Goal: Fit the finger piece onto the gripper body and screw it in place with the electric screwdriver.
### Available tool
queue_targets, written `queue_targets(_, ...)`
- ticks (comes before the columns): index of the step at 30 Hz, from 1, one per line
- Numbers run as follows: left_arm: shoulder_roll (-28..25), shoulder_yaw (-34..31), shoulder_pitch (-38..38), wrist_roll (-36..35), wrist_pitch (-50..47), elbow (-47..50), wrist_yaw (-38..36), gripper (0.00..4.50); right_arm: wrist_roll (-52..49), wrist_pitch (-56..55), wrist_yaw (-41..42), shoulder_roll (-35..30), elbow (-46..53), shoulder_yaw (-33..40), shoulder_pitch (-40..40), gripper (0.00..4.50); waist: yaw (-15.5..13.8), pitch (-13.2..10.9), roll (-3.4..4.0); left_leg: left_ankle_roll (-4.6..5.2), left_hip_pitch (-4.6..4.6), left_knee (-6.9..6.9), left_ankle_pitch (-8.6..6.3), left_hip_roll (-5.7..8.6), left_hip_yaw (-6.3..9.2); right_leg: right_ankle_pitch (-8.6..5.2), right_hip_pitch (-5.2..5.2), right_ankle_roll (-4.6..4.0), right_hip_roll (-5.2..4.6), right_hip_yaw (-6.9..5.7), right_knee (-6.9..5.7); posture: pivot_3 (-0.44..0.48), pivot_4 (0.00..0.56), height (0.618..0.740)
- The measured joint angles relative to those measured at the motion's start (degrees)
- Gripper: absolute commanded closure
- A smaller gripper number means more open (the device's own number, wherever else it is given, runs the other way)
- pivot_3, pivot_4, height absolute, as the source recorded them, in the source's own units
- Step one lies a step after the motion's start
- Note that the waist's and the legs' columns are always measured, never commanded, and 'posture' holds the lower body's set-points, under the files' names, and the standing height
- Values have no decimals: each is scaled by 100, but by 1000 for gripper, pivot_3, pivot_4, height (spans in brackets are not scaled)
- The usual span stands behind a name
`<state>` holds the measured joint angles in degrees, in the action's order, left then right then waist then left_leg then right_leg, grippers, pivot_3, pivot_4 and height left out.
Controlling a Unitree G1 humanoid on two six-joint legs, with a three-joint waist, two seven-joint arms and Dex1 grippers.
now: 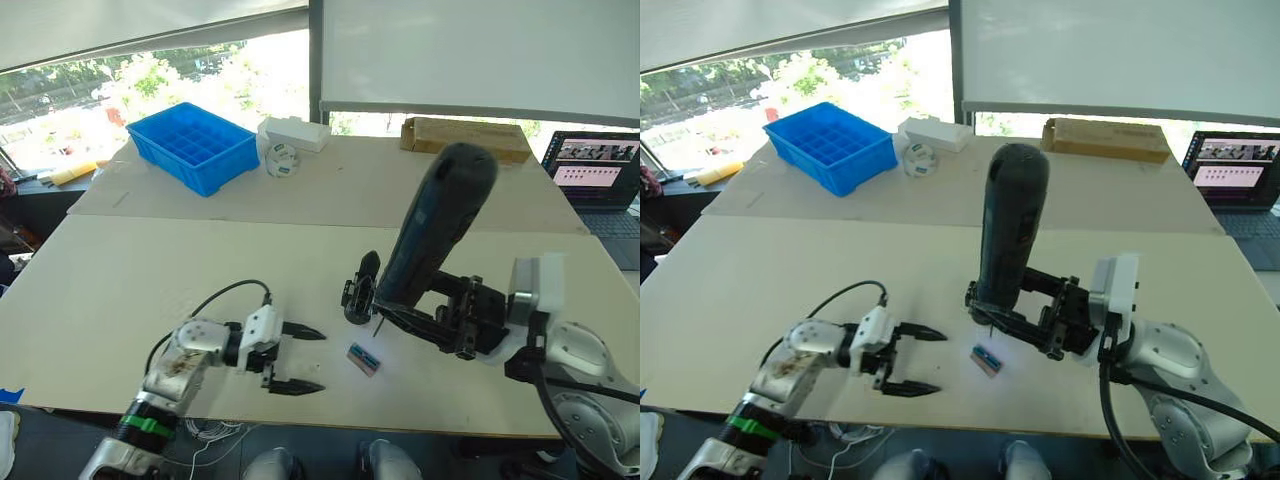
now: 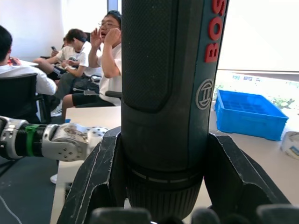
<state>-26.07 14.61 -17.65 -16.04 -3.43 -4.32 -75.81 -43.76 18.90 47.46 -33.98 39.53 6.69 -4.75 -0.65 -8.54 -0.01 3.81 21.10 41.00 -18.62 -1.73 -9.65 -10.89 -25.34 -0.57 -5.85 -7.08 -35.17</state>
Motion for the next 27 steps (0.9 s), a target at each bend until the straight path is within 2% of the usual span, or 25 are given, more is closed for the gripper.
queue_targets(4, 322, 339, -82, 313, 57, -284, 280, 22, 323, -206, 222, 74, -241, -192, -14, 2589, 16, 0, -1, 0, 0, 0, 0, -2, 0, 0, -2, 0, 5, 2, 1, 0, 150, 740)
queue_targets(11, 486, 387, -432, 535, 104, -674, 550, 22, 672, -458, 462, 209, -539, -395, -13, 2589, 10, 0, -2, 0, 1, 7, 0, -7, 1, 0, 0, 0, 7, 1, -1, 0, 150, 740)
queue_targets(27, 531, 423, -415, 695, 457, -776, 665, 22, 977, -723, 710, 355, -765, -601, 96, 2589, 3, 0, -1, 2, -2, 24, 0, -8, 8, 1, 6, -1, 3, -1, -10, 0, 150, 740)
